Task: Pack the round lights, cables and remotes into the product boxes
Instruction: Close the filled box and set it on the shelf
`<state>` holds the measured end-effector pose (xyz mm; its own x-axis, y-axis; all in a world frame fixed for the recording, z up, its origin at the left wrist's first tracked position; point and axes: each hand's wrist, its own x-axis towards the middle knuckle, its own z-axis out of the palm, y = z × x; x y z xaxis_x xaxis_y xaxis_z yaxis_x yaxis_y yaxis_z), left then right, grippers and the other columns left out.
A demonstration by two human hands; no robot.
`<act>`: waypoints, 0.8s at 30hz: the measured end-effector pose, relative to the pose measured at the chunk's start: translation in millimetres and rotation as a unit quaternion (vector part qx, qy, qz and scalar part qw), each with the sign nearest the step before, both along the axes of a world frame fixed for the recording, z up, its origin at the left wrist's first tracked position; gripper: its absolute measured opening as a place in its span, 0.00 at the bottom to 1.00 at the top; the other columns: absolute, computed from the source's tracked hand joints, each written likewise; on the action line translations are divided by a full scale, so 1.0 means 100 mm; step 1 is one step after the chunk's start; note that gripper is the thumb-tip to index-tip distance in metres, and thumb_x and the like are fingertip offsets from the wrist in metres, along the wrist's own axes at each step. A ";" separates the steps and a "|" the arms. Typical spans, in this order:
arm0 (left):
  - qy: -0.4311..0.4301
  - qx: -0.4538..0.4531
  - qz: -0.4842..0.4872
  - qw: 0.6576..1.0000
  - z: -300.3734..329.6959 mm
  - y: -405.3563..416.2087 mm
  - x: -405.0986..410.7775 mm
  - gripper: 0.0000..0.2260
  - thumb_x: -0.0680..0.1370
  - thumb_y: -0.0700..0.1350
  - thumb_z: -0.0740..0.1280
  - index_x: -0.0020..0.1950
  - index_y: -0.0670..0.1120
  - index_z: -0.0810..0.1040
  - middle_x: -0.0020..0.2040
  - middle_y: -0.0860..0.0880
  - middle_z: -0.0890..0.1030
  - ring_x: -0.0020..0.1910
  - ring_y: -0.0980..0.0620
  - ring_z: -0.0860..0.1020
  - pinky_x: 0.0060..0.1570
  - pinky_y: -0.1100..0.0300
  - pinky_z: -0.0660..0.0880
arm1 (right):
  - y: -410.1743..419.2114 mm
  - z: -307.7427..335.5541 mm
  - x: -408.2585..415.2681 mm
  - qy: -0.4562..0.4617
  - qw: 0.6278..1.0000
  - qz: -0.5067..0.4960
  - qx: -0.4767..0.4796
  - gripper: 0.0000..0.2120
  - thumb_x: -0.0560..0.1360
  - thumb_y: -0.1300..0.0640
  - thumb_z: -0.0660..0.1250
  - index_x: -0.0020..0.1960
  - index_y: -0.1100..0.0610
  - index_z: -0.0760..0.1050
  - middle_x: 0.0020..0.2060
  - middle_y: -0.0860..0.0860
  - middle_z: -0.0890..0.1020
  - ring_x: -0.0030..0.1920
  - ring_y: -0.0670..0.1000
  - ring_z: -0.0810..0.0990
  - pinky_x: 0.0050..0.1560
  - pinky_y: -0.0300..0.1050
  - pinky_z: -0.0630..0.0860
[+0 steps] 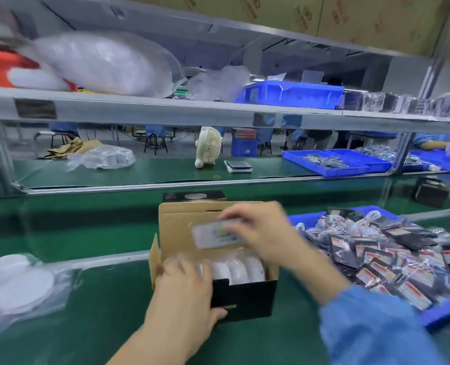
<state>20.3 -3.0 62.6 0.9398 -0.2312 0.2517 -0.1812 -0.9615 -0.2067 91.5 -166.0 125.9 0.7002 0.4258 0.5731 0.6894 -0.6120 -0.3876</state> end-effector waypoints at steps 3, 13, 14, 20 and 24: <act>0.001 -0.081 0.036 0.996 -0.10 0.00 0.10 0.29 0.75 0.71 0.57 0.70 0.55 0.62 0.65 0.47 0.67 0.62 0.44 0.64 0.56 0.55 0.71 | 0.49 -0.31 0.24 0.032 0.975 -0.085 -0.203 0.13 0.78 0.56 0.65 0.62 0.50 0.79 0.57 0.51 0.80 0.59 0.52 0.75 0.57 0.45 0.71; -0.084 -0.128 -0.026 0.988 -0.20 0.16 0.20 0.20 0.67 0.69 0.71 0.42 0.53 0.81 0.41 0.52 0.76 0.45 0.47 0.76 0.28 0.60 0.68 | -0.50 -0.17 0.32 -0.054 0.973 -0.193 -0.115 0.11 0.79 0.53 0.63 0.59 0.50 0.80 0.55 0.47 0.81 0.58 0.51 0.77 0.52 0.50 0.76; -0.084 -0.122 -0.037 0.988 -0.20 0.17 0.19 0.20 0.64 0.66 0.75 0.37 0.51 0.80 0.36 0.51 0.76 0.39 0.46 0.76 0.24 0.61 0.65 | -0.82 -0.18 0.36 -0.029 0.953 -0.264 -0.143 0.14 0.79 0.51 0.64 0.63 0.50 0.77 0.59 0.48 0.79 0.61 0.52 0.76 0.56 0.50 0.75; -0.085 -0.122 -0.057 0.987 -0.21 0.14 0.17 0.22 0.56 0.61 0.81 0.33 0.47 0.77 0.32 0.48 0.74 0.32 0.44 0.74 0.17 0.61 0.63 | -1.48 -0.64 0.29 0.105 0.868 -0.357 -0.328 0.10 0.78 0.46 0.62 0.55 0.49 0.75 0.53 0.50 0.82 0.56 0.55 0.79 0.49 0.46 0.74; -0.086 -0.129 -0.061 0.986 -0.23 0.14 0.16 0.22 0.57 0.61 0.81 0.33 0.46 0.77 0.32 0.47 0.74 0.32 0.44 0.74 0.17 0.62 0.60 | -1.51 -0.45 0.22 0.059 0.848 -0.433 -0.299 0.08 0.75 0.56 0.63 0.52 0.47 0.77 0.50 0.51 0.83 0.54 0.56 0.80 0.48 0.46 0.75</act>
